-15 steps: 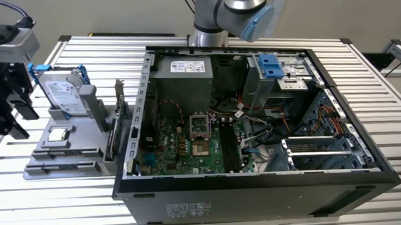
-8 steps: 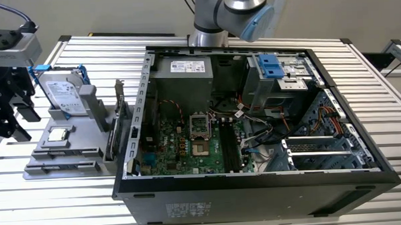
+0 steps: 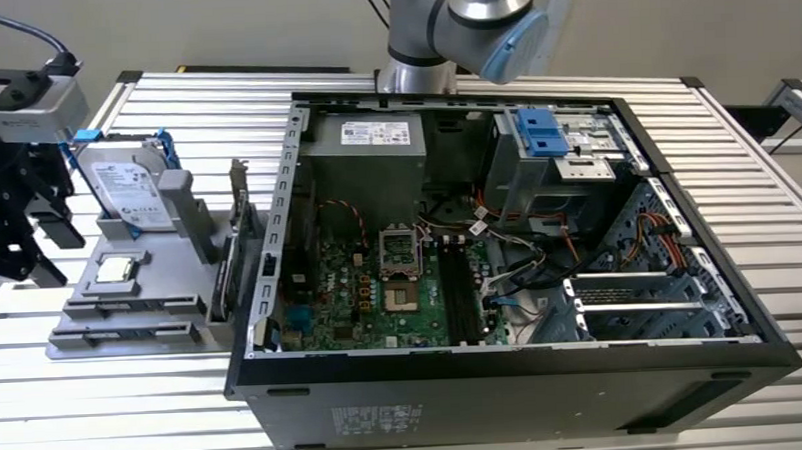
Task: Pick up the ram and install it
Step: 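Pick up the ram and move it above insertion slot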
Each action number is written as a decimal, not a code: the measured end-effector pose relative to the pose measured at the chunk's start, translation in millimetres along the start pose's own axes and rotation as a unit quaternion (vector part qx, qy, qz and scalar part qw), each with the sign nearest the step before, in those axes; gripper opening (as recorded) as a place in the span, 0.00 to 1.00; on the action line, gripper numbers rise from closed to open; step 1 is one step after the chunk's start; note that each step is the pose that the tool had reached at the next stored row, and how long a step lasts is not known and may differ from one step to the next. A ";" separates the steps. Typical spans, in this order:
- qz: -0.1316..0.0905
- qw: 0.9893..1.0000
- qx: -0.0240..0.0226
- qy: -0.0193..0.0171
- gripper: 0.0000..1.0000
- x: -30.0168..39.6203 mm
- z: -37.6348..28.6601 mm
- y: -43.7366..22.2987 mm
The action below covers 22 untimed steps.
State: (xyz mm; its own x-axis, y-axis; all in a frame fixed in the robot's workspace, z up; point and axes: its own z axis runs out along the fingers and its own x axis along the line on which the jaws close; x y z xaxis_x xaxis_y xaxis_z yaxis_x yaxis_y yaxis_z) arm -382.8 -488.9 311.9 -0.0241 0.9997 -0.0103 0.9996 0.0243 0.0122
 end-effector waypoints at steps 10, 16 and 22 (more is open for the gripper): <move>0.000 1.000 0.000 0.000 1.00 0.1 8.6 0.0; 0.000 1.000 0.001 0.000 1.00 0.1 13.3 -0.1; 0.000 1.000 0.001 0.000 1.00 0.2 17.7 -0.1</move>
State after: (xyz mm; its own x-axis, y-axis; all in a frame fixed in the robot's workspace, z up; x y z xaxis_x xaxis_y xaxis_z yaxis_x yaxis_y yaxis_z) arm -382.7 -488.9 294.2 -0.0242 0.9997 -0.0100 0.9997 0.0243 0.0094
